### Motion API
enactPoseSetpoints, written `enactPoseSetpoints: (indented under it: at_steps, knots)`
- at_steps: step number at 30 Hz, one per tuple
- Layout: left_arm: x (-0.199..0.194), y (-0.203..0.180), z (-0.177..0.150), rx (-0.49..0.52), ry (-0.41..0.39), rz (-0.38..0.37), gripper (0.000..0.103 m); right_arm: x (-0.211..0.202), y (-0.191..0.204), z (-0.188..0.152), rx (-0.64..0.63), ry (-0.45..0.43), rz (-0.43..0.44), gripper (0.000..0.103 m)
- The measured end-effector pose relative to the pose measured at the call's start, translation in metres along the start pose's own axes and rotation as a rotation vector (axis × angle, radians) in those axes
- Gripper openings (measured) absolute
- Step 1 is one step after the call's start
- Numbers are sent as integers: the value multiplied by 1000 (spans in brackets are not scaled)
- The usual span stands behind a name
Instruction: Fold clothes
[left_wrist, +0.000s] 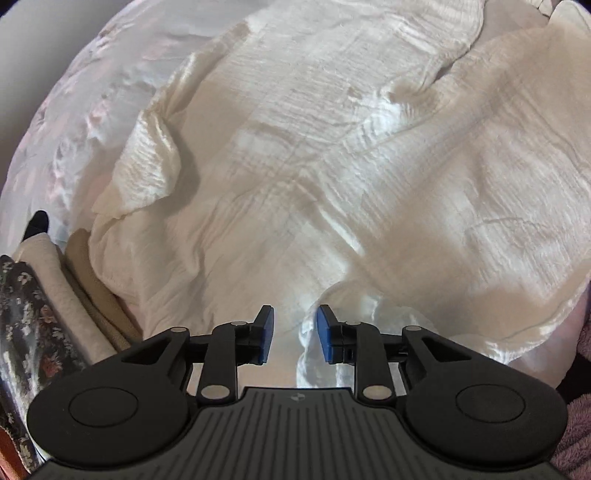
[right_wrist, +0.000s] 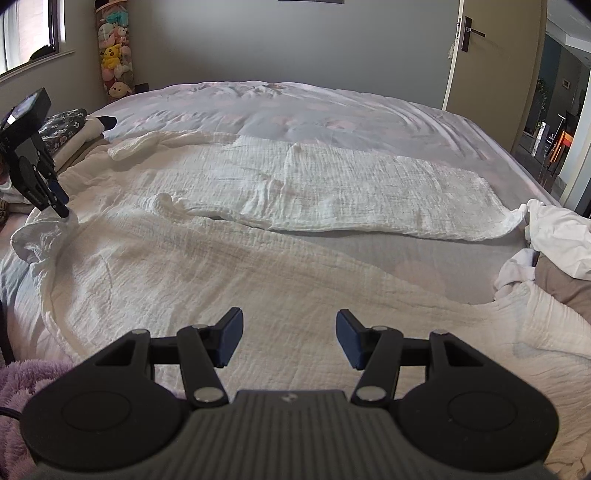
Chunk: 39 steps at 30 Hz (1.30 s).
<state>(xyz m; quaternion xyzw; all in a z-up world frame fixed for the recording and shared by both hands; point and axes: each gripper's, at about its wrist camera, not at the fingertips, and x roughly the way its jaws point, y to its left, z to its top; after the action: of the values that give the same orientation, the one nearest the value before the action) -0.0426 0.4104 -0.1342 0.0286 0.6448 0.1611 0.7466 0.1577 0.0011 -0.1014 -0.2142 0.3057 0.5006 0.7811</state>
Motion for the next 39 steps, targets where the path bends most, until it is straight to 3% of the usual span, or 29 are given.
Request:
enactPoseSetpoints:
  at_steps: [2, 4, 8, 14, 16, 21, 22, 23, 27, 31, 35, 38, 39]
  knots:
    - [-23, 0, -14, 13, -40, 31, 40, -1, 0, 0, 0, -3, -1, 59]
    - [-41, -3, -31, 65, -55, 46, 40, -2, 0, 0, 0, -7, -2, 59]
    - [-55, -22, -68, 210, -34, 0, 33, -4, 1, 0, -2, -10, -6, 59]
    - [-20, -44, -97, 268, 16, -4, 33, -4, 5, 1, -22, -6, -26, 59]
    - [-4, -45, -99, 267, 18, 12, 33, -4, 7, 1, -32, -4, -38, 59]
    - [20, -42, -96, 236, 32, -46, 31, -6, 10, 0, -45, -9, -70, 59]
    - [23, -40, -96, 224, 50, -71, 14, -6, 10, 0, -47, -11, -76, 59]
    - [27, -35, -96, 190, 86, -114, 8, -7, 11, -1, -50, -12, -82, 59]
    - [24, -15, -108, 158, 162, -208, 8, -7, 13, -1, -63, -15, -99, 59]
    - [29, 2, -125, 153, 249, -208, 8, -4, 13, 0, -64, -7, -94, 59]
    - [35, 8, -130, 91, 235, -212, 11, -4, 13, 0, -63, -4, -92, 59]
    - [29, 1, -133, 133, 219, -173, 20, -5, 14, 0, -68, -6, -99, 60]
    - [22, -1, -135, 155, 206, -161, 28, -5, 14, 0, -69, -6, -100, 60]
